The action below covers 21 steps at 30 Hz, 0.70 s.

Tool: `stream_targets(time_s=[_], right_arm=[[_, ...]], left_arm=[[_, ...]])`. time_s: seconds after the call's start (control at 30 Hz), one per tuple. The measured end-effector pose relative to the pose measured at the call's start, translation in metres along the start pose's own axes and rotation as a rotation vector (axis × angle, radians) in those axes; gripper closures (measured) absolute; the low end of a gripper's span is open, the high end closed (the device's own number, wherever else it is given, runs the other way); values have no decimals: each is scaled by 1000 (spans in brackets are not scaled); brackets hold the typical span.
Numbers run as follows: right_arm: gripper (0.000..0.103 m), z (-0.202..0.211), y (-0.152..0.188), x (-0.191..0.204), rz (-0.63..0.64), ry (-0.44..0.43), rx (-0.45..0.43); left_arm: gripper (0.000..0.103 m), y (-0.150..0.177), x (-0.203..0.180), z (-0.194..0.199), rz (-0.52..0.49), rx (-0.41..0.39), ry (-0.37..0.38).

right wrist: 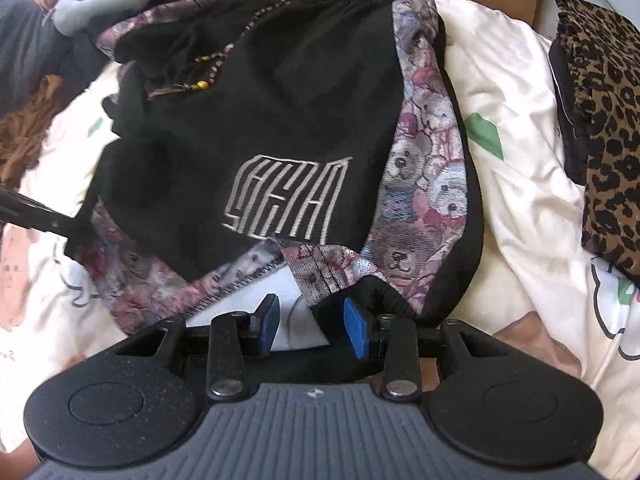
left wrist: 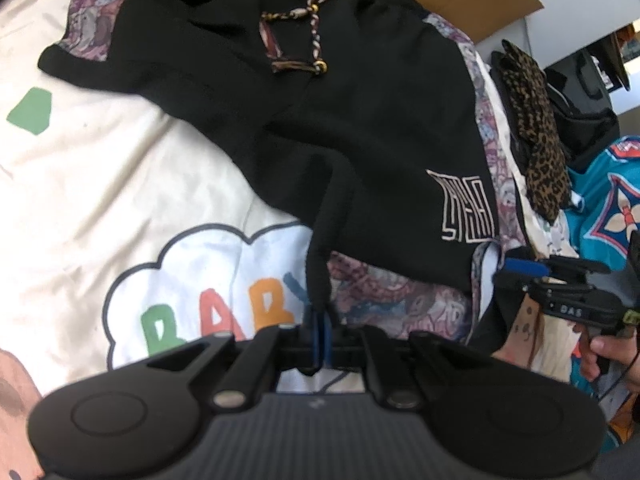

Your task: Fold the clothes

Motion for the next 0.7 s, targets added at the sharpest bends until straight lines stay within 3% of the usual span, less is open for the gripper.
stream_targets(time_s=[0.27,0.37,0.43,0.7], right_arm=[[67,-10,5,-18,-85,22,7],[82,-9,6,-25,-113,17,8],[99,-2,6,-25,-113,2,9],[102,47,12,-18,-96,-33,0]], left_arm=[[100,2,1,-5,1,6,1],[100,3,4,-6,9,7,-2],[100,4,5,-5,16,6,-3],[100,7,-5,12,16,-8,8]])
Point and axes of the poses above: each gripper's, at about its wrist camera, not at the fingertips, and z roughly against the way its jaws point, x to its left, y to its underside, the point moved 5 cm from there along -z, roughly the way its jaws point, and after that the axes turned 8 degrees about -x, right-handed, at the moved point
